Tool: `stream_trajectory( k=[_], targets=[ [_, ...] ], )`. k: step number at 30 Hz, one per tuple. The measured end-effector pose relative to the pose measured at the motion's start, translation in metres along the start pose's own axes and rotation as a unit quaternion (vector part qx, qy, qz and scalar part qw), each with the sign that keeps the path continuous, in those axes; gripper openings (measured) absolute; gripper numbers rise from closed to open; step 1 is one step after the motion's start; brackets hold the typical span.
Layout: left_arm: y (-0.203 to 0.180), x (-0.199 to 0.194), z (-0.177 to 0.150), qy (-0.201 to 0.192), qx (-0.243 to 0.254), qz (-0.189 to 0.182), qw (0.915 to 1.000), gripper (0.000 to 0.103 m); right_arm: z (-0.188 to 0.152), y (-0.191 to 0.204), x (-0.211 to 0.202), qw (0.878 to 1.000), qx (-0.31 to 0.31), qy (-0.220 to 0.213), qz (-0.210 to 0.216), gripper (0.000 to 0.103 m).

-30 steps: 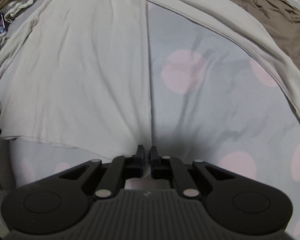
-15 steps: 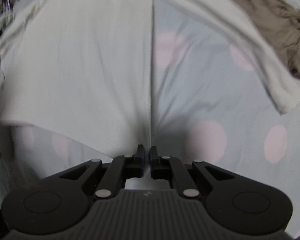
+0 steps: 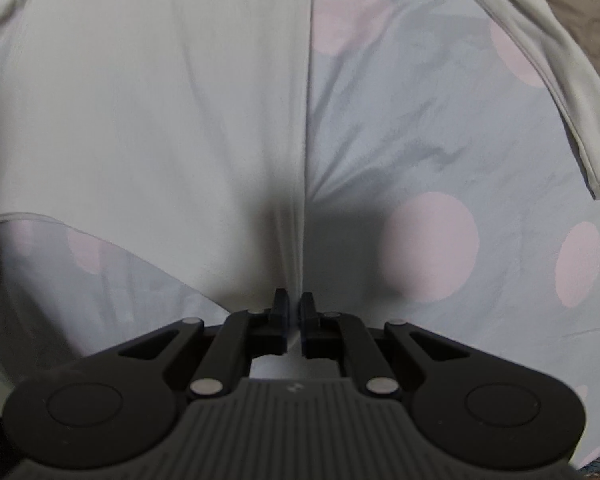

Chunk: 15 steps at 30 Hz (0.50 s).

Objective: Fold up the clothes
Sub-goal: 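Grasp the shirt body with the right gripper beside the left gripper, then fold the shirt side over its body with both grippers and release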

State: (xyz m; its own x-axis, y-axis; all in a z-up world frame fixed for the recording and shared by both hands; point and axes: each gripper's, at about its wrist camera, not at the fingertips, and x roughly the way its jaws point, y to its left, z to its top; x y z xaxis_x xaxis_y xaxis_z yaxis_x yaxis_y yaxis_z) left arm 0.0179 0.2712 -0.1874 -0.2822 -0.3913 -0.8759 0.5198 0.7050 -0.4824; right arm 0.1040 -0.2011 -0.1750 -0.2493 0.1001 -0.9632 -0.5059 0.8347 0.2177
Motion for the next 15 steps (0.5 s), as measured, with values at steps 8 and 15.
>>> stream_trajectory(
  k=[8, 15],
  targets=[
    [0.03, -0.019, -0.016, -0.05, -0.067, 0.01, 0.9964, 0.011, 0.026, 0.034, 0.023, 0.992, -0.08, 0.004, -0.098, 0.037],
    [0.064, -0.07, -0.049, -0.142, -0.156, 0.084, 0.9739, 0.012, 0.056, 0.053, -0.027, 0.982, -0.054, -0.074, -0.164, 0.044]
  ],
)
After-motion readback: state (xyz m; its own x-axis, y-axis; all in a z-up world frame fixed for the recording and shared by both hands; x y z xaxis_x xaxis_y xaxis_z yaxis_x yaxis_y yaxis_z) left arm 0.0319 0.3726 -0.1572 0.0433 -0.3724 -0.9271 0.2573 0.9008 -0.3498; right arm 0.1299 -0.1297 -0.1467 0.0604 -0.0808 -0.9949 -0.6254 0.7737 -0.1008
